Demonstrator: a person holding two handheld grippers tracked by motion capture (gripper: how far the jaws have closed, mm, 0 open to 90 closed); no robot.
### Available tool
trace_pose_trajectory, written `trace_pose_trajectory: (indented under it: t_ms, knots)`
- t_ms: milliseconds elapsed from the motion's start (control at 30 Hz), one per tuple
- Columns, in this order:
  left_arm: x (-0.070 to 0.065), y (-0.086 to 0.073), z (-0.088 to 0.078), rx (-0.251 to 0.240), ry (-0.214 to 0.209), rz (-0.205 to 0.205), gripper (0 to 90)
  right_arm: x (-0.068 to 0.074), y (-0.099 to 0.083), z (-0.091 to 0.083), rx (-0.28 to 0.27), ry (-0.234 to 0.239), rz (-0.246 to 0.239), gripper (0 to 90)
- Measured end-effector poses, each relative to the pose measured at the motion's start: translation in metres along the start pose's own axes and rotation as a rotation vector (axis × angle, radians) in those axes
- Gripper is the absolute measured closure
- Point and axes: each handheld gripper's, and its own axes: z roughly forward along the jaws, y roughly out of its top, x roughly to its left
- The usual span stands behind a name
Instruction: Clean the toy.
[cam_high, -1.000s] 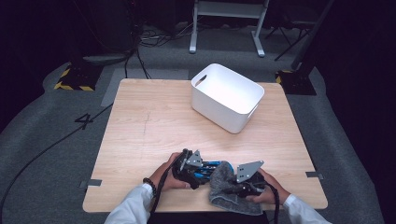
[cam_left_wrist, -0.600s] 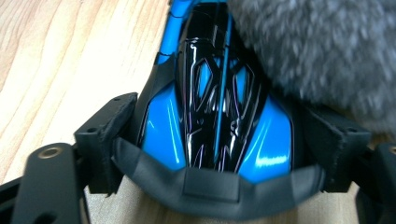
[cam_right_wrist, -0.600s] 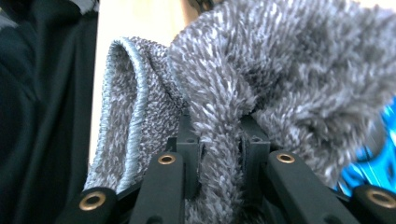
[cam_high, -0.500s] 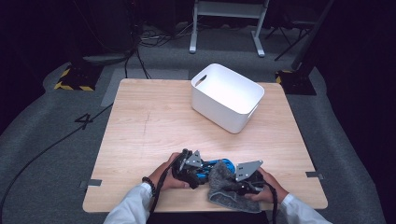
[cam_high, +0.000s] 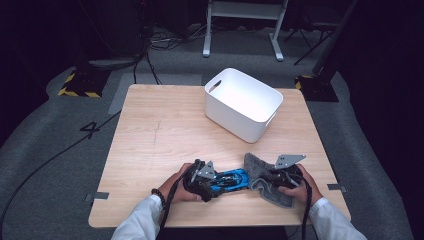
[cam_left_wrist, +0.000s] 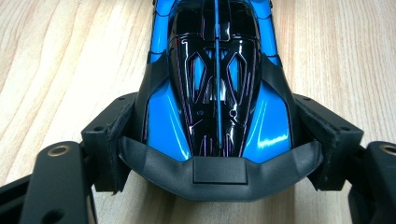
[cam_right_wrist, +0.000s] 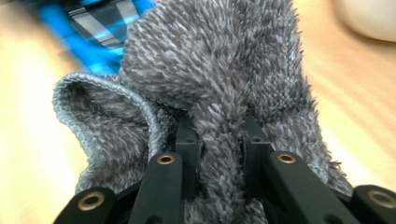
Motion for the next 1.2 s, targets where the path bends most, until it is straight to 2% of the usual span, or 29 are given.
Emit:
trace_pose_trajectory:
  t_ms: [133,233,333,467,533,633,700,800,867,967,1133,1200]
  knots:
    - [0.000,-0.001,-0.001,0.000,0.003,-0.003,23.9,-0.001,0.004,0.007,-0.009,0.004,0.019,74.1]
    - [-0.002,0.001,0.001,-0.001,0.017,-0.018,23.3,0.003,0.006,0.009,-0.016,0.065,0.016,73.9]
    - [-0.004,0.006,0.005,0.016,0.038,-0.043,21.2,0.007,0.007,0.011,-0.023,0.100,0.014,73.9]
    - [-0.005,0.015,0.008,0.070,0.066,-0.073,15.6,0.014,0.010,0.014,-0.013,0.118,-0.013,73.7]
    - [-0.004,0.019,0.008,0.095,0.056,-0.072,16.5,0.014,0.011,0.014,-0.008,0.118,-0.017,73.7]
    - [-0.005,0.025,0.006,0.108,0.047,-0.045,17.3,0.012,0.010,0.014,-0.011,0.130,-0.006,73.6]
    - [-0.006,0.029,0.006,0.114,0.056,-0.027,17.3,0.013,0.011,0.014,-0.009,0.132,-0.009,73.3]
    - [-0.007,0.041,0.007,0.097,0.073,-0.012,17.2,0.014,0.012,0.014,-0.004,0.131,-0.014,73.3]
    - [-0.008,0.049,0.010,0.089,0.058,0.004,16.8,0.015,0.012,0.014,-0.003,0.133,-0.022,73.3]
    - [-0.011,0.059,0.018,0.117,0.059,0.038,17.5,0.016,0.012,0.014,-0.002,0.136,-0.029,73.2]
    - [-0.011,0.073,0.029,0.165,0.044,0.061,17.8,0.017,0.012,0.014,-0.002,0.134,-0.034,73.0]
    - [-0.011,0.077,0.032,0.158,0.038,0.051,16.4,0.018,0.012,0.013,0.000,0.132,-0.037,72.9]
